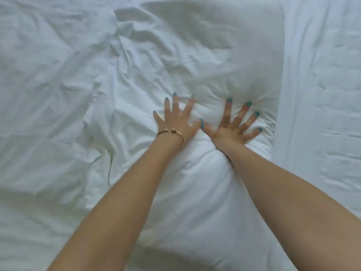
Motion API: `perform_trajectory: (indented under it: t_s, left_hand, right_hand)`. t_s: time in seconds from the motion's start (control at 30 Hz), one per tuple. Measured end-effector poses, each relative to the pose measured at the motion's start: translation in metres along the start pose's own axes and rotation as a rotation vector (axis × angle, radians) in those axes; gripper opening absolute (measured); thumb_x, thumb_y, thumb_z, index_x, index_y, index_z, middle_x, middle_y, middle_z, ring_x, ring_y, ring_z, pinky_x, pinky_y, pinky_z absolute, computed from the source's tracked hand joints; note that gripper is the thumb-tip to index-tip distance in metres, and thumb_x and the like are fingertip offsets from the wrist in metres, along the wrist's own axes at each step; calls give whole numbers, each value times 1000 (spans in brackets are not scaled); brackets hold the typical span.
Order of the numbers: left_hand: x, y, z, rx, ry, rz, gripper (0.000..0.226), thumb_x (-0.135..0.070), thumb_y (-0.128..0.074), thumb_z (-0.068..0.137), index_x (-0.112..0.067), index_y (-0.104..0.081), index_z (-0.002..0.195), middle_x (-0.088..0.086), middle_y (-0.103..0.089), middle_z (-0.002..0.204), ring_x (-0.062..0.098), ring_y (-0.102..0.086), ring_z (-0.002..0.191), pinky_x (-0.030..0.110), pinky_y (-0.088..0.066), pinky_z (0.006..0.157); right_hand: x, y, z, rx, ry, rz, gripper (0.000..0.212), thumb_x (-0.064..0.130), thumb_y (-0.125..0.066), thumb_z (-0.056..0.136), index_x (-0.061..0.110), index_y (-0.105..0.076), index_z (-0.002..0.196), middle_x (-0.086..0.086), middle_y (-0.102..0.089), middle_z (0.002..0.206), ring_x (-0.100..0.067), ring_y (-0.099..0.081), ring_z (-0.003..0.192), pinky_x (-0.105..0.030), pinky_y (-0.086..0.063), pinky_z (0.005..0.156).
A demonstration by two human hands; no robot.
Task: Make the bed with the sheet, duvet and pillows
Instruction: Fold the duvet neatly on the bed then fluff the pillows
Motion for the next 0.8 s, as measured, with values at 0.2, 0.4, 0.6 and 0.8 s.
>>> perform_trajectory:
  t_s: [0.2, 0.4, 0.6, 0.8]
  left_hand:
    - [122, -35, -97, -42, 105, 165, 80, -89, 5, 72, -53, 22, 142, -5, 25, 158, 23, 23, 145, 69, 14, 105]
    - [162, -73, -67, 26, -45, 161, 81, -84, 9, 75, -41, 40, 136, 2, 37, 153, 21, 34, 140, 71, 15, 103]
    - [171, -95, -43, -78, -126, -38, 81, -83, -7, 82, -42, 20, 147, 4, 16, 160, 21, 24, 145, 67, 28, 97]
    - [169, -101, -38, 21, -164, -7, 78, -80, 2, 79, -40, 49, 126, 1, 54, 140, 17, 54, 124, 64, 37, 87]
  right_hand:
    - [8, 4, 1, 1, -73, -38, 113, 94, -32, 62, 48, 49, 125, -6, 47, 147, -39, 37, 137, -70, 17, 105]
    - [13, 3, 14, -80, -198, -104, 113, 91, -36, 65, 49, 52, 121, -3, 49, 146, -37, 36, 138, -69, 16, 107]
    - [16, 8, 11, -168, -290, -216, 107, 91, -32, 67, 49, 48, 126, -2, 43, 150, -37, 29, 142, -70, 15, 106]
    - [46, 4, -46, -221, -298, -191, 77, 70, -25, 91, 41, 14, 150, -7, 14, 162, -27, 11, 149, -60, 5, 115]
Point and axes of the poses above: each hand's wrist, its own z-axis towards the middle knuckle, its own y-axis out of the back of the hand, x = y × z, the point moved 7 cm from there along z, towards the middle knuckle
